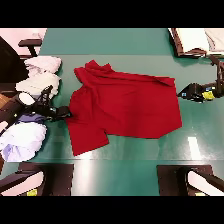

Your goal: Fold the shirts.

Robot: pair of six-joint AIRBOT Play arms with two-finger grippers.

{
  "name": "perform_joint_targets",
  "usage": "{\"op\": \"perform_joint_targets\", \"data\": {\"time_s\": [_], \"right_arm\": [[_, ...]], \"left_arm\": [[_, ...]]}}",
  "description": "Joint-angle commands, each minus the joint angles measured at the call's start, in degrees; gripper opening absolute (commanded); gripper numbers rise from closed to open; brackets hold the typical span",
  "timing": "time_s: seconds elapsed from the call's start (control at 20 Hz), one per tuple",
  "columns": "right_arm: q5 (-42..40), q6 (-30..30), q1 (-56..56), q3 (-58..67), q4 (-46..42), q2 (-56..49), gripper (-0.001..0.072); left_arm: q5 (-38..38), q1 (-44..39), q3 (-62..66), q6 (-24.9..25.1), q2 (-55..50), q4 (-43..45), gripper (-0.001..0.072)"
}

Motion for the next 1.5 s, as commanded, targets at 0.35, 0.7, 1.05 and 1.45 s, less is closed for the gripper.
{"op": "perform_joint_targets", "data": {"time_s": [0.35, 0.7, 1.05, 1.45], "right_arm": [[2.47, 1.99, -15.5, -24.35, -4.66, 6.45, 0.0538], [-10.78, 1.97, -7.19, -33.83, 4.79, -2.73, 0.0462], [-13.27, 1.92, 4.79, -21.16, 1.79, -4.48, 0.0014], [-8.41, 1.95, -1.68, 14.78, -3.56, 16.7, 0.0014]], "left_arm": [[-2.21, -2.69, 8.28, 0.07, 0.02, -1.05, 0.003], [-1.49, -2.69, 8.81, 0.04, 0.02, -1.18, 0.003], [-1.7, -2.67, 11.91, -0.35, 5.05, -0.87, 0.0029], [-2.01, -2.69, 48.37, -0.52, 24.72, 0.98, 0.003]]}}
